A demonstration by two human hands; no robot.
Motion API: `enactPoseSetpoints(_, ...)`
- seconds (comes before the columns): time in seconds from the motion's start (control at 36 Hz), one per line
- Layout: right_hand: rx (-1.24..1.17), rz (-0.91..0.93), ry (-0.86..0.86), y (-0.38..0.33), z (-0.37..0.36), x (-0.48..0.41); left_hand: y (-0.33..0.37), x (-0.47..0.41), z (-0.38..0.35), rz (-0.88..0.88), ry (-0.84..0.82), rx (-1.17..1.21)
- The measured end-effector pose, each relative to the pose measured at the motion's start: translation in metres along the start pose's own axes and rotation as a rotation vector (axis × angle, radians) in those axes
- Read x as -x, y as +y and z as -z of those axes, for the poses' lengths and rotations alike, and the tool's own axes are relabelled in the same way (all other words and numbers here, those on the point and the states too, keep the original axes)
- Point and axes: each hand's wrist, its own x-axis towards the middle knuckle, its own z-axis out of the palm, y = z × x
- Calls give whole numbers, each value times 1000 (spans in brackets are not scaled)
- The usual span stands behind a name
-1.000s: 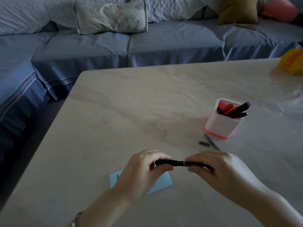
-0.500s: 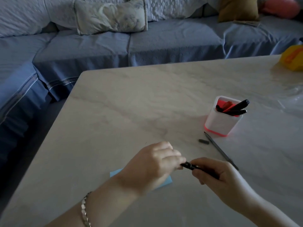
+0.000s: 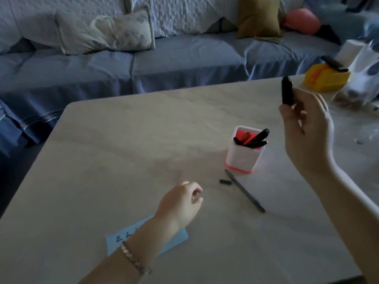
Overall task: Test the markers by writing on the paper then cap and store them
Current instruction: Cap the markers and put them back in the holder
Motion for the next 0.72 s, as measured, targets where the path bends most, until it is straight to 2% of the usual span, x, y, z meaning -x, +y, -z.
enactPoseSetpoints(0.11, -72, -51, 24, 13, -12, -6, 6, -13, -12, -2, -20, -46)
enactPoseSetpoints(0.28, 18, -201, -153, 32, -33, 15, 25, -42, -32, -46, 48, -119)
enactPoseSetpoints(0.42, 74, -233, -218, 50, -38, 30, 40, -59, -49, -68, 29, -184)
enactPoseSetpoints(0.53, 221, -138, -243, 55, -41, 31, 46, -66, -57, -53, -15, -190)
enactPoseSetpoints(0.61, 257, -136, -310, 55, -36, 31, 46, -69, -59, -24, -44, -198)
enactPoseSetpoints(0.72, 212, -33, -180, 48, -17, 48, 41, -68, -61, -24, -54, -233)
